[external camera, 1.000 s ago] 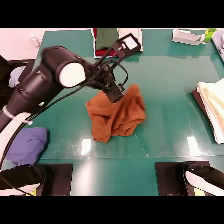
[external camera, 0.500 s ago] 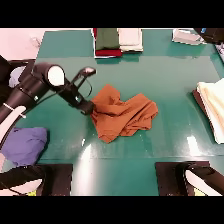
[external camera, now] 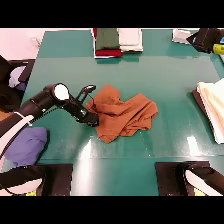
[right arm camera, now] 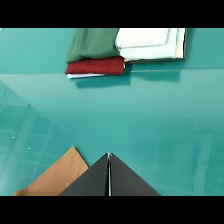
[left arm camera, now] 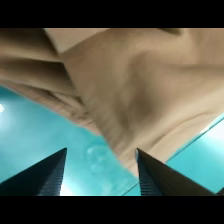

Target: Fold the shirts.

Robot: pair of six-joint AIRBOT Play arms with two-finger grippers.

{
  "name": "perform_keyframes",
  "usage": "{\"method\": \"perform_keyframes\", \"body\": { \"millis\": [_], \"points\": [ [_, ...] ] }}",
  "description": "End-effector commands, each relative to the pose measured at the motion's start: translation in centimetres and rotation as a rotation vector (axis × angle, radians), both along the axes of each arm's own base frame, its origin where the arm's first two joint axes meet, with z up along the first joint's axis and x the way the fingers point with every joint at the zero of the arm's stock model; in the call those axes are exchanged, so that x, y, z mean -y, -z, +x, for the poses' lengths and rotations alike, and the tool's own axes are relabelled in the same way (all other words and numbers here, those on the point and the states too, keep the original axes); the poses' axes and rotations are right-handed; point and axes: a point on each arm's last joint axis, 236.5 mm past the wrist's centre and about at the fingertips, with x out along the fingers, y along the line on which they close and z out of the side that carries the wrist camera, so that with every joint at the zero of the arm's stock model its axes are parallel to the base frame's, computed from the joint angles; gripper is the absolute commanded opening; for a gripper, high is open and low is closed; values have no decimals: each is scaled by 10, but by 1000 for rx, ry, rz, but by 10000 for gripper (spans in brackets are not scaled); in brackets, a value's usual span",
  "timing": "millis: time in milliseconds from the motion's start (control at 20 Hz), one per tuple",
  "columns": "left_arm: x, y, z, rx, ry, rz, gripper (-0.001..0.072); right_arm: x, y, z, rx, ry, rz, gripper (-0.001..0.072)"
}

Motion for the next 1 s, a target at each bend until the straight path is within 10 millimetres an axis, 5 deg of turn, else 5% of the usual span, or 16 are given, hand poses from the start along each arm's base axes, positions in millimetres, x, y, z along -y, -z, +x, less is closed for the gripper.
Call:
{"method": "perform_keyframes", "body": {
  "millis": [0,100,200,250,350,550,650,800,850,900,950],
  "points": [
    [22,13,-8,-28,36,-56,517,-7,4,-1,-9,-18,-2,17],
    [30,19,-12,-20,69,-52,498,-12,4,-2,-9,-31,-3,18],
    [26,13,-10,-15,90,-50,60,-12,4,-2,-12,-31,-4,17],
    [22,5,-8,-19,107,-51,20,-12,5,-3,-17,-32,-5,18],
    [6,-25,15,42,99,-45,21,-11,13,-7,-50,-39,-21,17],
    [-45,-117,78,360,-12,-21,22,2,52,-20,-182,-34,-114,17],
    [-74,-151,92,480,-65,15,22,2,86,-26,-273,-44,-120,17],
    [-97,-166,94,531,-102,50,22,2,158,-36,-448,-55,-127,19],
    [-99,-165,93,528,-102,56,22,1,186,-40,-521,-61,-124,112],
    [-99,-165,93,525,-101,57,22,-4,213,-45,-600,-75,-107,399],
    [-99,-165,93,520,-112,55,22,-13,236,-49,-670,-92,-72,533]
  ]
}}
